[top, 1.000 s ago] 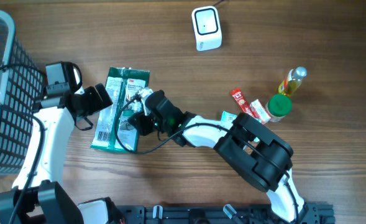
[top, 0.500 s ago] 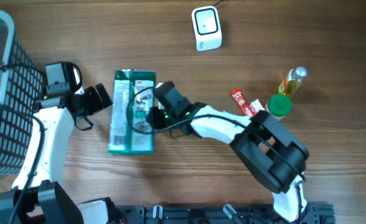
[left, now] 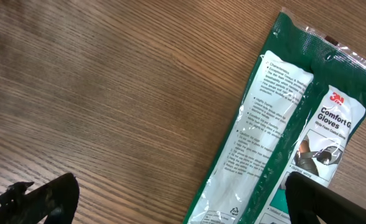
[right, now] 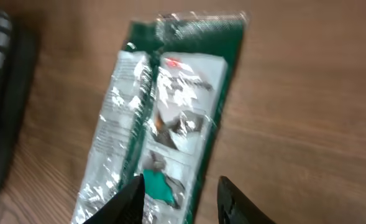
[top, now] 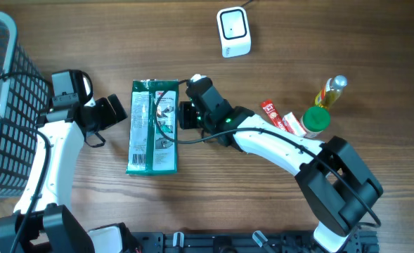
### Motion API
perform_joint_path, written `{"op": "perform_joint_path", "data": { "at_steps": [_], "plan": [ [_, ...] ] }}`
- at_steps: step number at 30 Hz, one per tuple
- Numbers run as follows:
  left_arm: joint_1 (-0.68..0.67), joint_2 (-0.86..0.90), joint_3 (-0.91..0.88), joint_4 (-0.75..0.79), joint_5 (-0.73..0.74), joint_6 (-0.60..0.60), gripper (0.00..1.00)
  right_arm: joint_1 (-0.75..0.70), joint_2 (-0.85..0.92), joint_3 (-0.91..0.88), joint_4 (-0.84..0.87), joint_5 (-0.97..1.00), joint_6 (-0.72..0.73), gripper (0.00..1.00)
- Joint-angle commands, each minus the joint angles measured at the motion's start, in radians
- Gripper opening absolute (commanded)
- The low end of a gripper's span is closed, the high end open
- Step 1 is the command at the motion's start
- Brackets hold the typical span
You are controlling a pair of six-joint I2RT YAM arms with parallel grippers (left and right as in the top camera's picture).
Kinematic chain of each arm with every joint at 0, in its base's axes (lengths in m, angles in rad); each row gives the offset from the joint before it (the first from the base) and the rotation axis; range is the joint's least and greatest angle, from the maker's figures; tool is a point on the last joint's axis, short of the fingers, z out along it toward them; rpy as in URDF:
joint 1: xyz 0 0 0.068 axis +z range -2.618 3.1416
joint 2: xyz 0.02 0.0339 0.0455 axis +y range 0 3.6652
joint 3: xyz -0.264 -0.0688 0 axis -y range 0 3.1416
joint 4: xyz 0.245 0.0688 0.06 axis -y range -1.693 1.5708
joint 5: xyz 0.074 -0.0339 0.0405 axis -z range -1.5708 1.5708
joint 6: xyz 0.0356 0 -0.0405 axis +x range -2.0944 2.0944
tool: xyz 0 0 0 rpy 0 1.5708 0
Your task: Scan the item barcode
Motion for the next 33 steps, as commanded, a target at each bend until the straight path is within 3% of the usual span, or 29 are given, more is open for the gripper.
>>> {"op": "perform_joint_path", "data": {
  "at_steps": [1,6,10,13,20,25,31,33],
  "plan": [
    [-0.003,0.002,-0.004,0.000,0.008,0.020,1.00,0.040,0.065,-0.002,0.107,-0.025,-0.095,0.40],
    [-0.003,0.002,-0.004,0.000,0.008,0.020,1.00,0.106,0.182,-0.002,0.269,-0.051,-0.095,0.43],
    [-0.003,0.002,-0.004,0.000,0.008,0.020,1.00,0.130,0.253,-0.002,0.275,-0.050,-0.095,0.45],
    [-0.003,0.002,-0.004,0.000,0.008,0.020,1.00,0.118,0.235,-0.002,0.200,-0.017,-0.085,0.44],
    [-0.003,0.002,-0.004,0.000,0.008,0.020,1.00,0.087,0.085,-0.001,-0.148,0.147,-0.043,0.45],
    [-0.003,0.002,-0.004,0.000,0.008,0.020,1.00,0.086,0.037,0.002,-0.245,0.163,-0.123,0.49],
    [-0.003,0.002,-0.004,0.000,0.008,0.020,1.00,0.039,-0.124,0.064,-0.315,0.103,-0.116,0.53],
    [-0.003,0.002,-0.004,0.000,0.008,0.020,1.00,0.027,-0.171,0.065,-0.346,0.115,-0.048,0.52]
  ]
}}
